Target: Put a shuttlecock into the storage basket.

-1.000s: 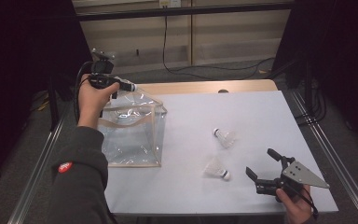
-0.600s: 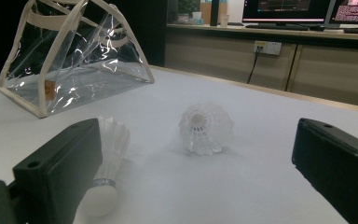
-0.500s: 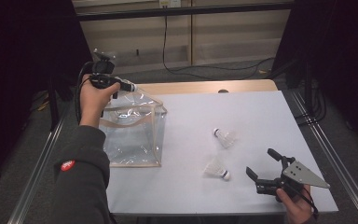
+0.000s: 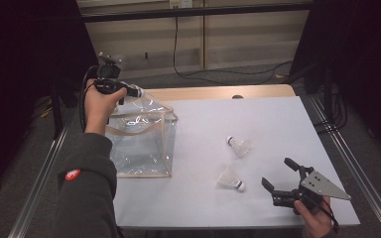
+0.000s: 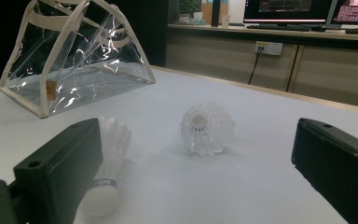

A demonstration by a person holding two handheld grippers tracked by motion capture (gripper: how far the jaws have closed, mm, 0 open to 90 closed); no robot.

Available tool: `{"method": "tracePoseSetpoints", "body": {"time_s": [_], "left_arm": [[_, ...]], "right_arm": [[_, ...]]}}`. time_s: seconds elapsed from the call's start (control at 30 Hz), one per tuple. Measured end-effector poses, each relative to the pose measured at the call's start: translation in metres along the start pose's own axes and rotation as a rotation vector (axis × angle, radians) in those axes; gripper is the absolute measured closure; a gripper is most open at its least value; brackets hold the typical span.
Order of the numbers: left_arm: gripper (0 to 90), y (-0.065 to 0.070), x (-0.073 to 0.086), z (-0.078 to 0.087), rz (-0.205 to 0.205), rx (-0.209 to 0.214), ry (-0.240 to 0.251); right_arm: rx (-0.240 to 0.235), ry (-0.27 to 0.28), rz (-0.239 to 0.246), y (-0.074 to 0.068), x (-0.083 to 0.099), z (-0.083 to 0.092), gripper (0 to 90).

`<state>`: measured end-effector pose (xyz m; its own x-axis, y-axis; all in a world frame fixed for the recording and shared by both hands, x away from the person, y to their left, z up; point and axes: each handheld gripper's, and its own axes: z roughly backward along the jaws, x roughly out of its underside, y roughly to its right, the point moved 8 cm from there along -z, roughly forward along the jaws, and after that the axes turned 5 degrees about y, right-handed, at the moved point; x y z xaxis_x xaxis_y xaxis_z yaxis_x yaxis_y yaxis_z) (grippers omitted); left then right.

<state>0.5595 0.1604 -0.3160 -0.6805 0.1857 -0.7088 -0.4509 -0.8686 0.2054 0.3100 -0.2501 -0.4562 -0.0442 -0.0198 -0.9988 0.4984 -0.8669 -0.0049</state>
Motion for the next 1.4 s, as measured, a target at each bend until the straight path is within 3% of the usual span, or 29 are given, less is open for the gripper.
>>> {"method": "tracePoseSetpoints", "body": {"time_s": [0.97,1.17,1.4], "left_arm": [[84.6,-0.02,0.006,-0.002,0.01,-0.062,-0.012],[84.5,-0.019,0.006,-0.003,0.006,-0.06,-0.016],[81.1,-0.011,0.004,-0.001,0.0,-0.029,-0.004]], "right_arm": [[-0.002,0.0,-0.007,0.0,0.0,0.0,1.6],[-0.008,0.004,-0.001,-0.001,0.0,0.0,1.6],[0.0,0.002,-0.008,0.0,0.0,0.001,1.6]]}}
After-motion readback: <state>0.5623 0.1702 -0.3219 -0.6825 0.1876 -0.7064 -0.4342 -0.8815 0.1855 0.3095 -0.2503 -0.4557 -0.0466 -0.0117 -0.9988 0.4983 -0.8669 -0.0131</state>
